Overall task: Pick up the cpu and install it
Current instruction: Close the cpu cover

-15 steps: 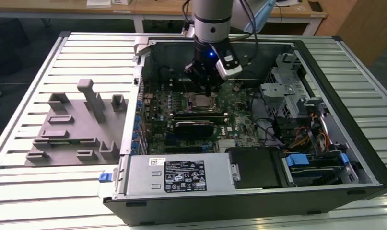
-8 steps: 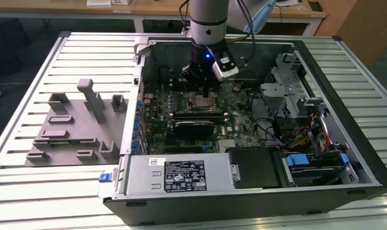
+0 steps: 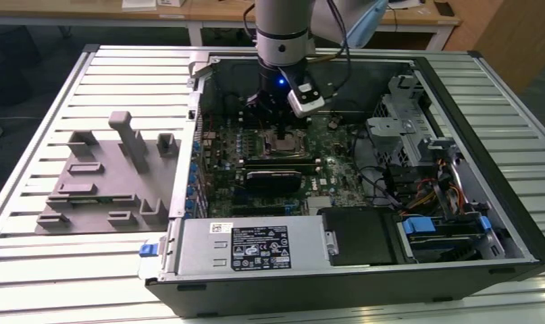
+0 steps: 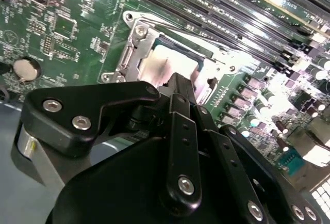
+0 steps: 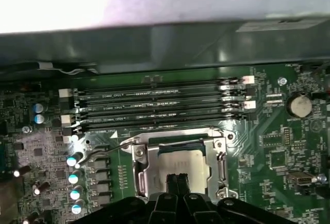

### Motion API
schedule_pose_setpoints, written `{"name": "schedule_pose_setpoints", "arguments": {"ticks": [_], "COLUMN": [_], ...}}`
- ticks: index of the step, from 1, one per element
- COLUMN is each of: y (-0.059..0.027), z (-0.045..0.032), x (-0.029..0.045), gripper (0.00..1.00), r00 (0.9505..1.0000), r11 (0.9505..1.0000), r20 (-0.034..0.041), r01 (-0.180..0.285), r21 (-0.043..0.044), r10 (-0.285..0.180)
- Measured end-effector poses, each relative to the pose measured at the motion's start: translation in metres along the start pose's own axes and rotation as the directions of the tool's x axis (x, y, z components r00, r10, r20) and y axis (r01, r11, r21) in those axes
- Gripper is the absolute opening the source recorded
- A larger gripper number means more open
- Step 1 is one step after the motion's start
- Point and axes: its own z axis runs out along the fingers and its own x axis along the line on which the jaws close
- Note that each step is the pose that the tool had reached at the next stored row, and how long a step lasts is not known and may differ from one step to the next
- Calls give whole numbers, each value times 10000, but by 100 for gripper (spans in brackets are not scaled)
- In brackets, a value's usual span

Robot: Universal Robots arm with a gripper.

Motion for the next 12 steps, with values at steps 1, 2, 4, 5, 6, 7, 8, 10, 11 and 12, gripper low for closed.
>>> {"name": "schedule_pose_setpoints", "arguments": {"ticks": [1, 2, 4, 5, 6, 7, 8, 10, 11, 12], "y": [-1, -2, -4, -6, -8, -9, -10, -11, -11, -12], "z": [5, 12, 25, 31, 36, 41, 45, 52, 58, 65], "x": [9, 21, 49, 65, 81, 96, 110, 130, 134, 137], "gripper": [11, 11, 11, 11, 11, 11, 11, 11, 11, 11], "r00": [10000, 10000, 10000, 10000, 10000, 10000, 10000, 10000, 10000, 10000], "r11": [10000, 10000, 10000, 10000, 10000, 10000, 10000, 10000, 10000, 10000], "r20": [-1, -1, -1, -1, -1, 0, 0, 1, 0, -2], "r01": [1, 0, -1, 1, 1, 0, 1, 0, 0, 0], "r21": [1, 1, 2, 2, 2, 1, 0, 0, 0, 1], "r10": [-1, 0, 1, -1, -1, 0, -1, 0, 0, 0]}}
